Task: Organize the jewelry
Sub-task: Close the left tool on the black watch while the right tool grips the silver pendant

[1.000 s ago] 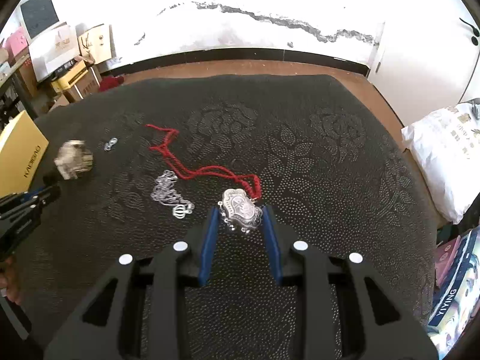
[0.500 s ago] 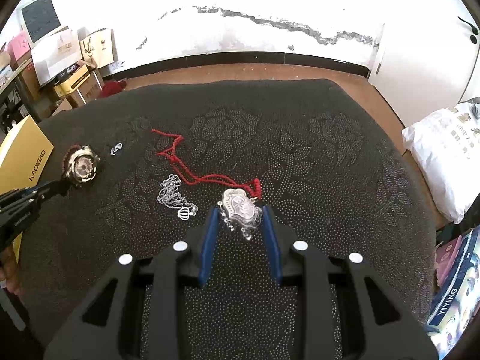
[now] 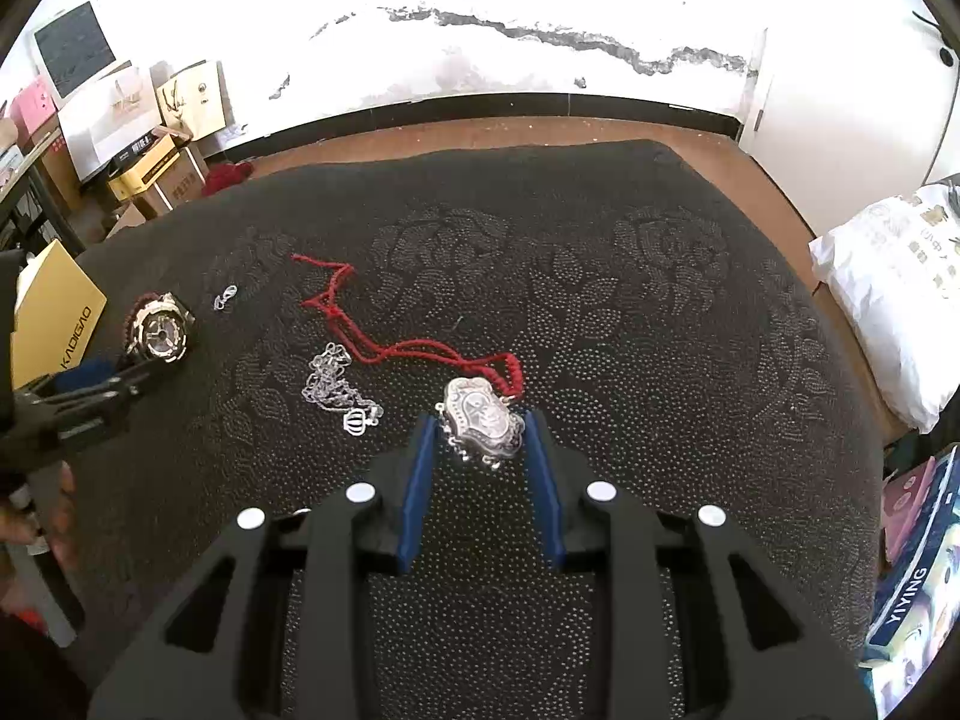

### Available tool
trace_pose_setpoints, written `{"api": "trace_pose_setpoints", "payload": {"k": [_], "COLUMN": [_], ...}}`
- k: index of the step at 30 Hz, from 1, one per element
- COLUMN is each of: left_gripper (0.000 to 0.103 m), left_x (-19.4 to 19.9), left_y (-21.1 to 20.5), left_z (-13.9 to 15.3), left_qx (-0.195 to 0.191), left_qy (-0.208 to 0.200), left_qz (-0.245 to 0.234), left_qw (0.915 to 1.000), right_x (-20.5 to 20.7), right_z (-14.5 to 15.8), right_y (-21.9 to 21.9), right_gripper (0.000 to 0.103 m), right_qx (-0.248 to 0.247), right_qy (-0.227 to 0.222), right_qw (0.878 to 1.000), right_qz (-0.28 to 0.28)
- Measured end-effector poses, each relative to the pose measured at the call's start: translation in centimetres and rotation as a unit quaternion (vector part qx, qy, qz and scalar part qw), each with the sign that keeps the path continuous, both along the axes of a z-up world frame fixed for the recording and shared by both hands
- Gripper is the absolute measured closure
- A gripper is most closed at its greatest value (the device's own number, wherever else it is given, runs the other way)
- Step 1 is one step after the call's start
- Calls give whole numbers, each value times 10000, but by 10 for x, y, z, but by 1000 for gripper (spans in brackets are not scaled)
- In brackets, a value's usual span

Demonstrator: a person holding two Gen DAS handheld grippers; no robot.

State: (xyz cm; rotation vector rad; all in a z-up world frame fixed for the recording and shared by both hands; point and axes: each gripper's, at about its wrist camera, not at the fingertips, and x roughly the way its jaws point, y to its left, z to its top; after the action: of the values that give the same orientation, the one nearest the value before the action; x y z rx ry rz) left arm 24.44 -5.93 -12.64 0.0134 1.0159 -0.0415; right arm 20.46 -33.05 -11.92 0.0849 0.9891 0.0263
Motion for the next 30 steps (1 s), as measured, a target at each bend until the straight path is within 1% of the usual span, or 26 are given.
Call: {"api": "trace_pose_setpoints", "payload": {"k": [4,6,7,8,9,10,13,15,19,21,27,28,29,30], "left_gripper": [12,13,20,34,40,44,45,46,47,47,49,69,83,82], "left_x": [16,20,21,19,17,17,14,10,2,-2,-22,-26,-30,-35], "left_y": [-9,-6,-6,-7,-8,-9,-8,-4,-3,-3,-5,-5,-6,-7], "left_z": [-8,-13,-13,-11,-9,-7,-6,-5,2,6,29,34,39,46], "left_qx": [156,123,106,212,223,213,116,155,381,417,499,556,673,666], "left_qy": [-12,81,65,-40,-87,-65,13,20,-7,-20,-232,-281,-354,-410], "left_qz": [70,174,225,279,241,195,136,164,136,117,-5,-13,-16,-123], "left_qw": [9999,9997,9997,9994,9994,9996,9998,9997,9992,9991,9985,9981,9971,9969], "right_x": [2,2,3,3,3,3,3,3,3,1,-8,-10,-12,-14], "right_z": [-6,-9,-11,-12,-12,-12,-9,-7,-3,0,15,19,24,27], "right_y": [-9,-10,-10,-10,-9,-7,-6,-3,3,6,20,22,25,27], "right_gripper": [72,72,72,72,72,72,72,72,72,72,72,72,72,72], "right_qx": [97,110,117,128,137,126,111,93,70,66,-30,-52,-62,-55], "right_qy": [116,157,189,205,209,204,168,138,102,71,-95,-129,-172,-202], "right_qw": [9999,9998,9997,9997,9997,9997,9998,9999,9999,9999,9998,9997,9997,9996], "right_qz": [-84,-87,-75,-76,-56,-36,-6,10,42,74,162,176,185,197]}}
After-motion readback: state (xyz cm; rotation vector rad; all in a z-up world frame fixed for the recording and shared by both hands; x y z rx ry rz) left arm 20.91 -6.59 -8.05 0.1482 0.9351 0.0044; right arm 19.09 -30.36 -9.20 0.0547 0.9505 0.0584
